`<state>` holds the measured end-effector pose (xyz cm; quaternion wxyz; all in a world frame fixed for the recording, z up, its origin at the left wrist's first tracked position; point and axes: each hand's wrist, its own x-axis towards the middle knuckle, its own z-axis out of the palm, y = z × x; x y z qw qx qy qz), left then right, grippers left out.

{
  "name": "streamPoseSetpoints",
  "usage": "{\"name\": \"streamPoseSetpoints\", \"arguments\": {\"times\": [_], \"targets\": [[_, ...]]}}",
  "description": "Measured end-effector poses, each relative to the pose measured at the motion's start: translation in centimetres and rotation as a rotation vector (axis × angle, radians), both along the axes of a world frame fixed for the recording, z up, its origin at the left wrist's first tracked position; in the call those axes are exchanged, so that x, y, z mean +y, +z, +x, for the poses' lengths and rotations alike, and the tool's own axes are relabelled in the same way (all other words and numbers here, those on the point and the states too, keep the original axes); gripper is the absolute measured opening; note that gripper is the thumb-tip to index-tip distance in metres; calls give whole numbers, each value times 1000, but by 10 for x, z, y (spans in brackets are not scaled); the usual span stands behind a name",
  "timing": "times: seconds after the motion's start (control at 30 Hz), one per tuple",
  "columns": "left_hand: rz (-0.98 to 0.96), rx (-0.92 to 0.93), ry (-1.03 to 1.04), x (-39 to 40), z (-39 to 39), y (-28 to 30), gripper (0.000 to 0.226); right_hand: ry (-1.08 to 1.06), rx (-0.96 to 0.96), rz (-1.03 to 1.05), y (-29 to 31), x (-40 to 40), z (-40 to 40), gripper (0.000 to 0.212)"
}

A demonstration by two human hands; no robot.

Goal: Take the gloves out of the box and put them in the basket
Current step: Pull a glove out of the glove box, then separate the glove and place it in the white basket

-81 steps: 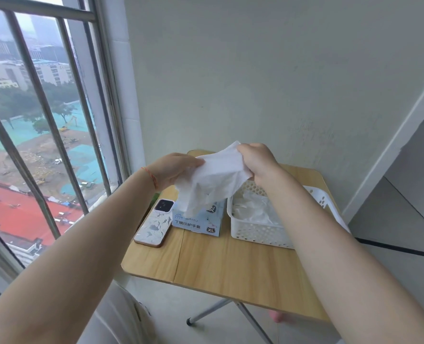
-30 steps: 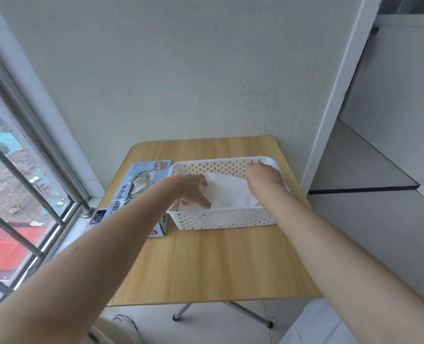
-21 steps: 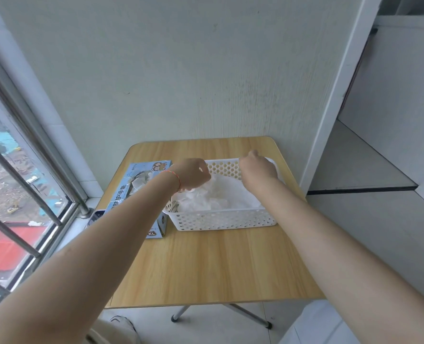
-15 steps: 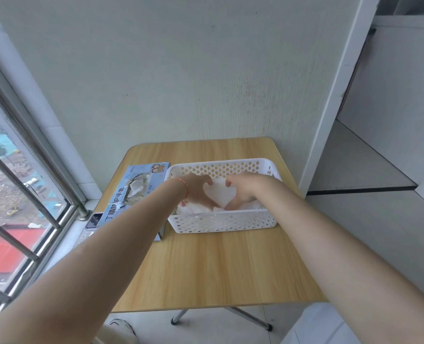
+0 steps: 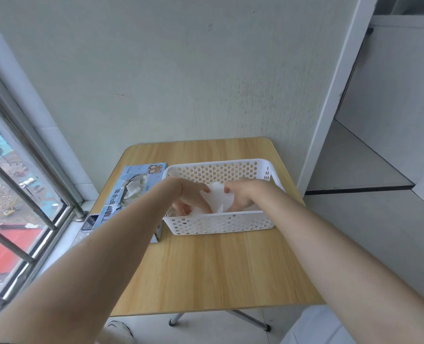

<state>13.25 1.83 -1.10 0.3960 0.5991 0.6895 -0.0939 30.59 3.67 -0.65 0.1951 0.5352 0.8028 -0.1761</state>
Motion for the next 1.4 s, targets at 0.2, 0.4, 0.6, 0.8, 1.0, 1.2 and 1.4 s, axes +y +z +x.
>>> {"name": "streamPoseSetpoints", "arguments": {"times": [0.2, 0.4, 0.6, 0.8, 1.0, 1.2, 1.4], "targets": [[269, -46, 63, -4, -10, 45, 42, 17, 214, 160, 40, -4, -12, 51], [741, 67, 240, -30, -65, 54, 18, 67, 523, 324, 50, -15, -79, 15], [765, 157, 336, -61, -135, 30, 16, 125, 617, 330, 30, -33, -155, 12], [759, 108, 369, -78, -166, -6, 34, 187, 475, 380, 18, -35, -196, 13], [803, -114, 470, -92, -155, -37, 44, 213, 344, 369, 3, -35, -214, 23], [888, 31, 413, -98, -147, -47, 46, 189, 358, 434, 3, -26, -210, 12], [910, 166, 358, -100, -143, -46, 66, 40, 670, 356, 8, -24, -206, 12]]}}
